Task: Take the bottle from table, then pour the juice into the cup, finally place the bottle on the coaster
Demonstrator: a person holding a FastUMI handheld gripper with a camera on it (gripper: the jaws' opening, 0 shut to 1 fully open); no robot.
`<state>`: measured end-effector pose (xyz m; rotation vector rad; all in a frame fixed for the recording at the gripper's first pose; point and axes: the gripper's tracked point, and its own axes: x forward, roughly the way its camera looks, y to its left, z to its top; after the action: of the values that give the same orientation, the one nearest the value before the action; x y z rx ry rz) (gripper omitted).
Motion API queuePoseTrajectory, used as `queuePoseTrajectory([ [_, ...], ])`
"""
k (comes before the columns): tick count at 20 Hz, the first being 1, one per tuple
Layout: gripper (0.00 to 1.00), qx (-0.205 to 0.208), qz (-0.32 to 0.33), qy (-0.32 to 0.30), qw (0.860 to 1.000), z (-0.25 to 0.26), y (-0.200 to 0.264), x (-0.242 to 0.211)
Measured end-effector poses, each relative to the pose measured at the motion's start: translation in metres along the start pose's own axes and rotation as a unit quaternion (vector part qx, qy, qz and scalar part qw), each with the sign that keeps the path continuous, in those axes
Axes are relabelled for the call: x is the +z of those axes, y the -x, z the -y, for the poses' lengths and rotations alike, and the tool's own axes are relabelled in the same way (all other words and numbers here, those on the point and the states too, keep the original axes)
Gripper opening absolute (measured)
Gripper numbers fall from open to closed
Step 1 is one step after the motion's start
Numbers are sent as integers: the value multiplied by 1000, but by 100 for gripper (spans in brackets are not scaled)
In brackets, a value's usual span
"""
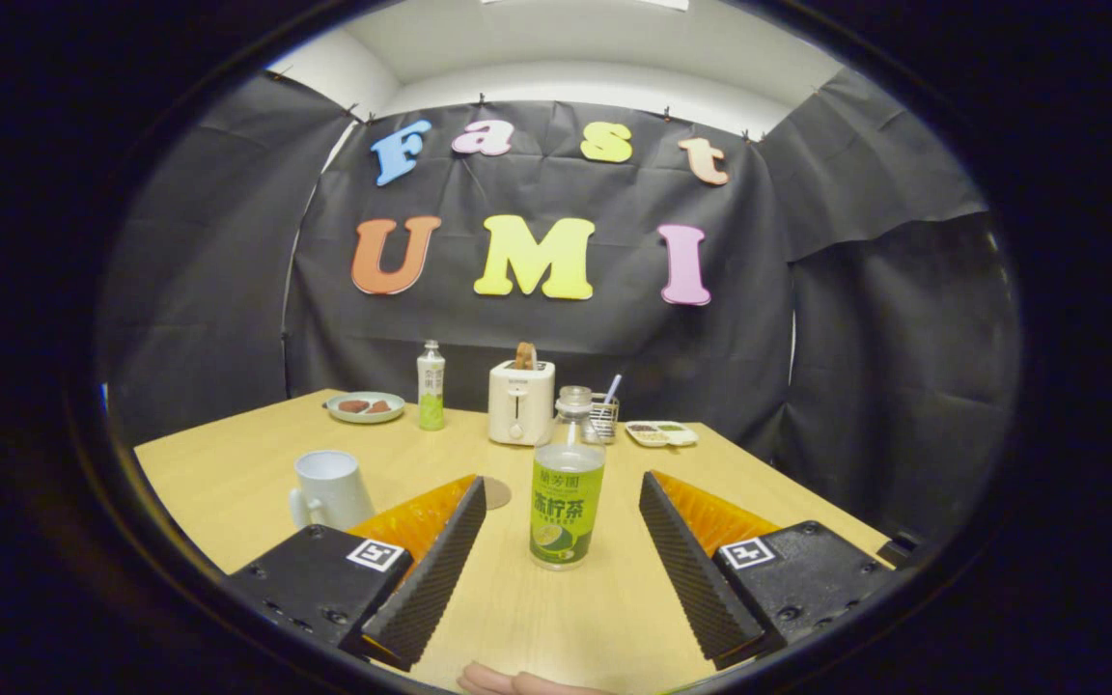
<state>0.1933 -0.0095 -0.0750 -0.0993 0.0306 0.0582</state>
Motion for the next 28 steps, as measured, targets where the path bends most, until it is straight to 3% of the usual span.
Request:
queuePoseTrajectory([
  [5, 100, -4, -32, -34, 999, 7, -53, -19],
  [10, 100, 25, -25, -56, 998, -1, -92, -22],
  [15, 100, 25, -28, -43, 998, 1, -113, -30],
  [17, 98, 20, -26, -52, 998, 3, -113, -33],
  [21, 80, 7, -28, -50, 998, 6, -99, -30],
  [28, 80, -13, -14, 34, 999, -1, -70, 6],
])
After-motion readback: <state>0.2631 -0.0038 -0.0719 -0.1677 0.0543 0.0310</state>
